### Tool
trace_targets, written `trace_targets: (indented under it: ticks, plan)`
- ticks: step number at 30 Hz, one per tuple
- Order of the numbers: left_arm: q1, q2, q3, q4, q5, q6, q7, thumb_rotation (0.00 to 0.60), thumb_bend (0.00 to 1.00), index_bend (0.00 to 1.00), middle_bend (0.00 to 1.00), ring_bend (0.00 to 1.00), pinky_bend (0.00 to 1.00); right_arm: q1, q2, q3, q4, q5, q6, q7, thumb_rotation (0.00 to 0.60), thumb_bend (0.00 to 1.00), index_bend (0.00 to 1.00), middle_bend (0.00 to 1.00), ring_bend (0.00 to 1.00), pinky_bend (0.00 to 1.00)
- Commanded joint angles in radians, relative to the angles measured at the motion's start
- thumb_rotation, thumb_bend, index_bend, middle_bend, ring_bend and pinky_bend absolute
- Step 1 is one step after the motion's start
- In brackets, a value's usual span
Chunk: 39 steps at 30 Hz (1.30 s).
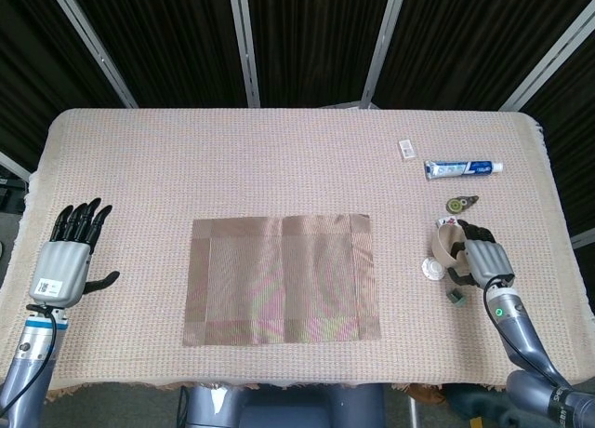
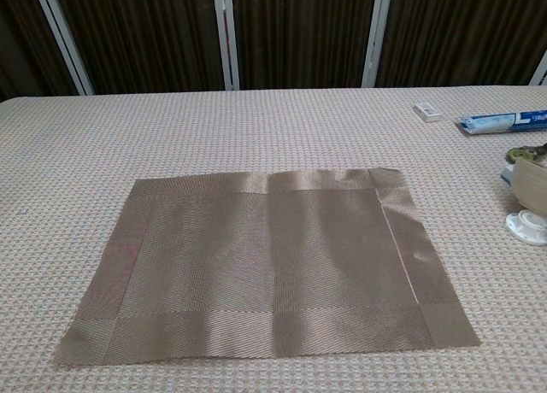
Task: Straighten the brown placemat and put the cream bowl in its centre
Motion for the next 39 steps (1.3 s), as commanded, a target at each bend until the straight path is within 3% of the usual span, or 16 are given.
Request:
trace_targets:
  ticks: [1,11,21,29,39]
  plan:
    - [0.002,0.003,-0.002,-0.003,0.002,0.0,-0.005,0.6,0.0,0.0,0.0,0.0,0.0,-0.001,-0.006,-0.005,-0.004,-0.026,0.025,0.013,0.6,0.38,0.77,0.0,0.0,0.0]
    - [0.006,0.013,-0.011,-0.006,-0.002,-0.013,-0.025,0.6,0.0,0.0,0.0,0.0,0.0,-0.001,0.03,-0.019,-0.109,-0.234,0.174,0.016,0.6,0.38,0.8,0.02,0.0,0.0]
    - [0.009,0.023,-0.018,-0.01,-0.007,-0.023,-0.043,0.6,0.0,0.0,0.0,0.0,0.0,0.144,0.051,-0.03,-0.24,-0.427,0.105,-0.158,0.6,0.38,0.8,0.05,0.0,0.0]
    - [0.012,0.035,-0.028,-0.004,-0.027,-0.035,-0.067,0.6,0.0,0.0,0.0,0.0,0.0,0.299,-0.069,-0.015,-0.173,-0.469,-0.032,-0.251,0.6,0.38,0.8,0.06,0.0,0.0]
    - [0.017,0.049,-0.037,-0.005,-0.05,-0.048,-0.095,0.6,0.0,0.0,0.0,0.0,0.0,0.369,-0.248,-0.062,-0.013,-0.532,-0.042,-0.357,0.6,0.38,0.8,0.07,0.0,0.0]
